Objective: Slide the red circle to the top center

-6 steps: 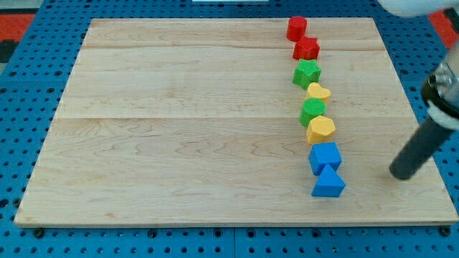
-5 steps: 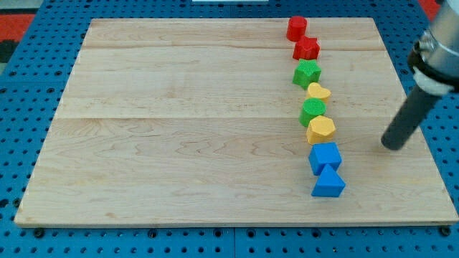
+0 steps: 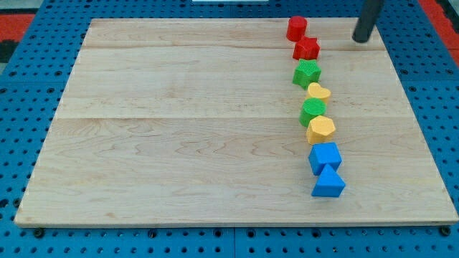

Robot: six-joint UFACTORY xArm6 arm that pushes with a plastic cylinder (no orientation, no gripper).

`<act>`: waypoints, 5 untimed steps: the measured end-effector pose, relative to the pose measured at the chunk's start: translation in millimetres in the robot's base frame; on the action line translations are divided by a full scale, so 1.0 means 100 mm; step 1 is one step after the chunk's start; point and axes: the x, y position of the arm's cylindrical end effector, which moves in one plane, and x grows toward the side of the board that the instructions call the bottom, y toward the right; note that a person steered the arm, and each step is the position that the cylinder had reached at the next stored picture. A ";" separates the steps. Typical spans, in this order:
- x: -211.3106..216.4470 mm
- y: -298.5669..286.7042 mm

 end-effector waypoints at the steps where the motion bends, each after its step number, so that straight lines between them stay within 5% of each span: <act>1: -0.33 -0.33; 2: -0.17 -1.31; 4: 0.13 -1.58; 5: -0.06 -2.16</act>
